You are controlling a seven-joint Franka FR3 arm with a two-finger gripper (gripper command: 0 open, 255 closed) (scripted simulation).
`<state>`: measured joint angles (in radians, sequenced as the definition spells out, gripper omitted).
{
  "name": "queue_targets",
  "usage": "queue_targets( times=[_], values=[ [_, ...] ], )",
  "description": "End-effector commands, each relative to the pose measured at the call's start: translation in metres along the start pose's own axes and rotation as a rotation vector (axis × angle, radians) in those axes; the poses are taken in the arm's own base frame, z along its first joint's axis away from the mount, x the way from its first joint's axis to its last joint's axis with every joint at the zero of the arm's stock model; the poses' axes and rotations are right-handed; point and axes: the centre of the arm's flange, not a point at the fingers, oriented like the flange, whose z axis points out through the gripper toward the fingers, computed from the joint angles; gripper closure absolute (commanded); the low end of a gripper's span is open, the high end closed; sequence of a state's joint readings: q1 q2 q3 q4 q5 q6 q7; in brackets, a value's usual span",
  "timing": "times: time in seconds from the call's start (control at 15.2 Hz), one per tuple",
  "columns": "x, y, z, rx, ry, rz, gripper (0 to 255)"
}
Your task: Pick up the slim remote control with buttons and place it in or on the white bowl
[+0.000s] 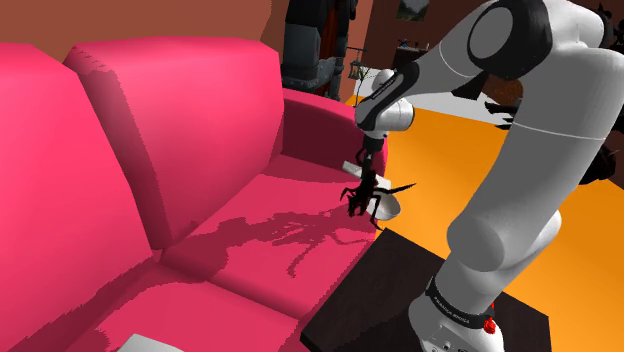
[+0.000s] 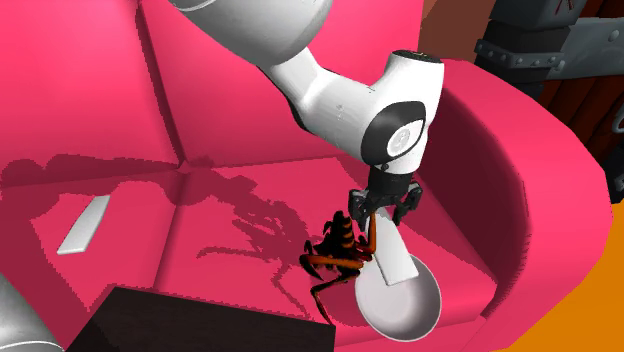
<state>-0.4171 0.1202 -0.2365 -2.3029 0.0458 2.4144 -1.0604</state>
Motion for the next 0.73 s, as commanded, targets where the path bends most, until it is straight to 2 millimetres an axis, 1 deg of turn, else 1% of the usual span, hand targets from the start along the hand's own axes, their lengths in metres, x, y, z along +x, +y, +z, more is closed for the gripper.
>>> queue_targets(
  times=[0.0, 0.07, 0.66],
  values=[
    [-0.032, 0.01, 0.005, 0.0, -0.01, -0.006, 255],
    [-0.042, 0.013, 0.005, 0.0, -0.01, -0.006, 255],
    [-0.042, 0.013, 0.053, 0.0, -0.01, -0.006, 255]
  ],
)
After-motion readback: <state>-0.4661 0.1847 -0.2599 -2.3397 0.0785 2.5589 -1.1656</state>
